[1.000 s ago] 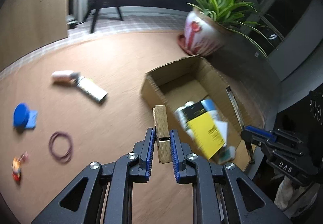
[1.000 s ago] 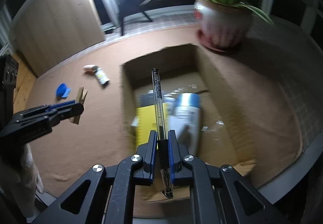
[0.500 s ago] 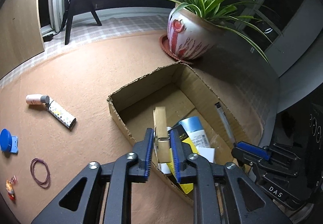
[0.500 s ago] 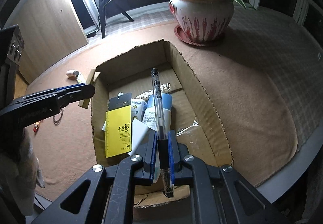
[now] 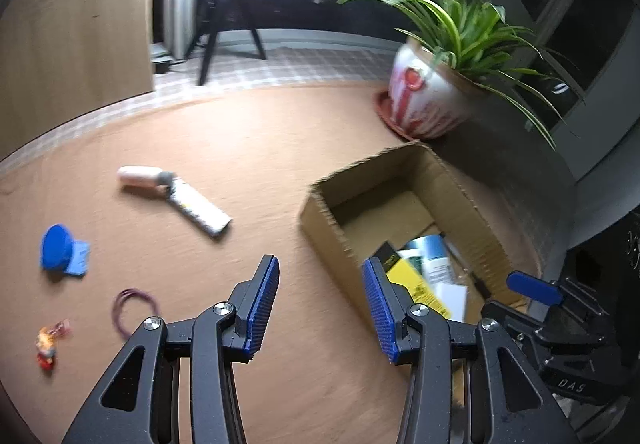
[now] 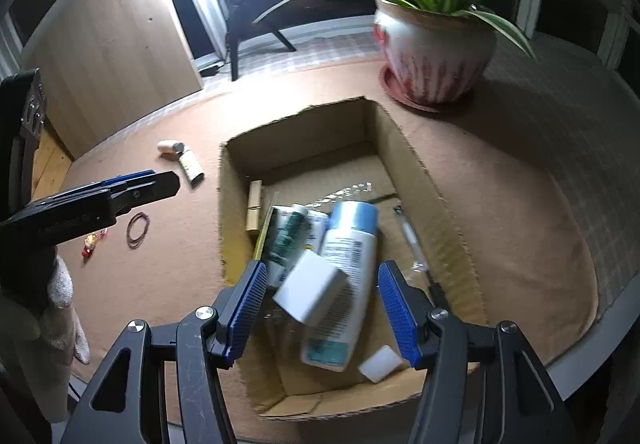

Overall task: Organize objects
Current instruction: 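Withdraw both tools from the box toward the lion keychain and purple cord, then grasp the lion keychain with the left gripper while the right grasps the purple cord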

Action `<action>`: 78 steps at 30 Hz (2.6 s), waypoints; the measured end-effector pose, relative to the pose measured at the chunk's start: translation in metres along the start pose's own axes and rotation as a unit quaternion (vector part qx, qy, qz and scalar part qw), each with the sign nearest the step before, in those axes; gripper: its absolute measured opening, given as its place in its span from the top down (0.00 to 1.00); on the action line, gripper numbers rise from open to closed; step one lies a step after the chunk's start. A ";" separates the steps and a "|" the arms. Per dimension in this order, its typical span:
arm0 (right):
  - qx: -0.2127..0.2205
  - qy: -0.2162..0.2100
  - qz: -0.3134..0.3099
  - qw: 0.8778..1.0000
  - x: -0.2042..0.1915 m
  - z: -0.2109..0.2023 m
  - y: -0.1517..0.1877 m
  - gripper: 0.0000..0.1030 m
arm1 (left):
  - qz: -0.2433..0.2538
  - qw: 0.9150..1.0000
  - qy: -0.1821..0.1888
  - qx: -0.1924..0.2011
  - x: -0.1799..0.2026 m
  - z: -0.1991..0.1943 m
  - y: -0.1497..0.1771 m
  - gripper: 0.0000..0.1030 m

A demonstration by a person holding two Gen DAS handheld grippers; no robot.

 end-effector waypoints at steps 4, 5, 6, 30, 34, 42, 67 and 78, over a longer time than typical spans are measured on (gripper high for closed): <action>0.003 -0.009 -0.012 1.000 -0.021 -0.001 -0.003 0.47 | -0.012 1.000 -0.022 0.010 -0.024 -0.021 0.009 0.54; 0.004 -0.012 -0.016 1.000 -0.028 -0.001 -0.004 0.47 | -0.015 0.999 -0.029 0.015 -0.032 -0.028 0.013 0.54; 0.006 -0.015 -0.019 1.000 -0.034 -0.002 -0.005 0.47 | -0.016 0.999 -0.033 0.016 -0.035 -0.032 0.014 0.54; 0.042 -0.011 -0.121 0.992 -0.188 0.020 -0.034 0.45 | -0.123 0.984 -0.127 0.012 -0.223 -0.094 0.085 0.40; 0.038 -0.019 -0.129 0.991 -0.203 0.027 -0.036 0.44 | -0.133 0.982 -0.134 0.004 -0.247 -0.092 0.092 0.36; -0.025 -0.071 -0.123 0.990 -0.221 0.070 -0.033 0.39 | -0.144 0.981 -0.128 -0.013 -0.278 -0.076 0.097 0.33; -0.135 -0.052 -0.209 0.967 -0.275 0.167 -0.002 0.38 | -0.106 0.983 -0.138 -0.059 -0.293 -0.017 0.102 0.39; -0.126 -0.030 -0.247 0.960 -0.271 0.159 0.007 0.52 | -0.101 0.983 -0.146 -0.053 -0.299 -0.025 0.108 0.64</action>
Point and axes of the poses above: each gripper's, at about its wrist camera, not at the fingertips, and z roughly the way its jaws point, x to its right, y to its underside, the point moved 10 cm from there along z, roughly the way its jaws point, and after that the axes turned 1 degree about -z, right-handed, at the moved point
